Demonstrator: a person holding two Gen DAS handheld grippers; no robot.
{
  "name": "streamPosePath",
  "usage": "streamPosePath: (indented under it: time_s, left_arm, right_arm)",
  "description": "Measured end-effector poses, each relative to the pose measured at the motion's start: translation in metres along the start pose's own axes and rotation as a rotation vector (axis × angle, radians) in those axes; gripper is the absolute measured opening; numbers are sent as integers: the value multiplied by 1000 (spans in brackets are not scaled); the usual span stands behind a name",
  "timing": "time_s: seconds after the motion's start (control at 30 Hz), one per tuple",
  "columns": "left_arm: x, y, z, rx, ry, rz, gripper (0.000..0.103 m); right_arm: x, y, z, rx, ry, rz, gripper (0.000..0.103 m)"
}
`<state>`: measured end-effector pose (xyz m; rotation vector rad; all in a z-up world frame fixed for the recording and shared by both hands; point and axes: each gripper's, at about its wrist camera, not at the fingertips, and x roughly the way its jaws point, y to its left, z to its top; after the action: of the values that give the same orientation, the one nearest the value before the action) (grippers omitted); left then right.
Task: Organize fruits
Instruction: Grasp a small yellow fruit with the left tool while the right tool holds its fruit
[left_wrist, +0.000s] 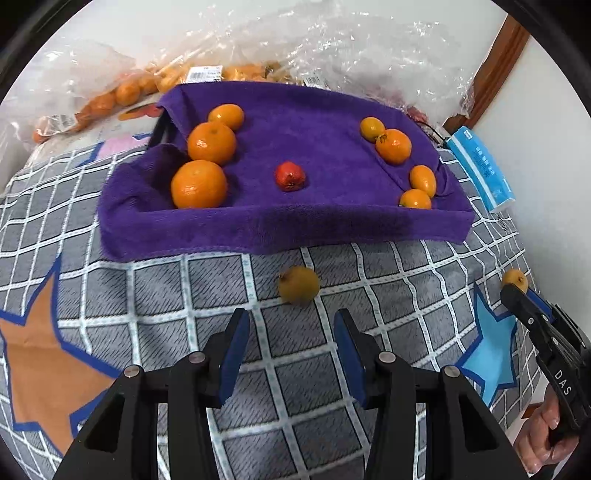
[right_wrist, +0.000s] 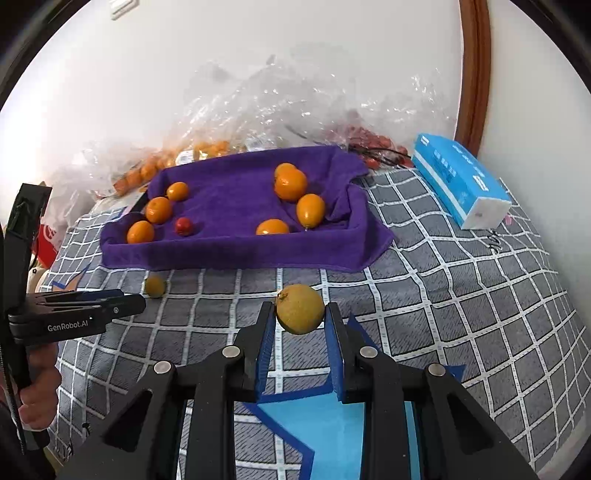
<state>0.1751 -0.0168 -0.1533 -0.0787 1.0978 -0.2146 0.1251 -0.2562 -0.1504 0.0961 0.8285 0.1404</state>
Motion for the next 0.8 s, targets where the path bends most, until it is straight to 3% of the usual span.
streamPosePath:
  time_s: [0.33, 0.47, 0.8]
  left_arm:
    - [18, -1, 13, 7, 1, -9, 40]
    - [21, -5, 13, 31, -3, -5, 26]
    - [4, -14, 6, 67, -24, 4, 25]
  right_arm:
    - [26, 1, 7, -4, 40, 5, 27]
    - [31, 4, 8, -10, 47, 13, 27]
    - [19, 13, 7, -33, 19, 19, 27]
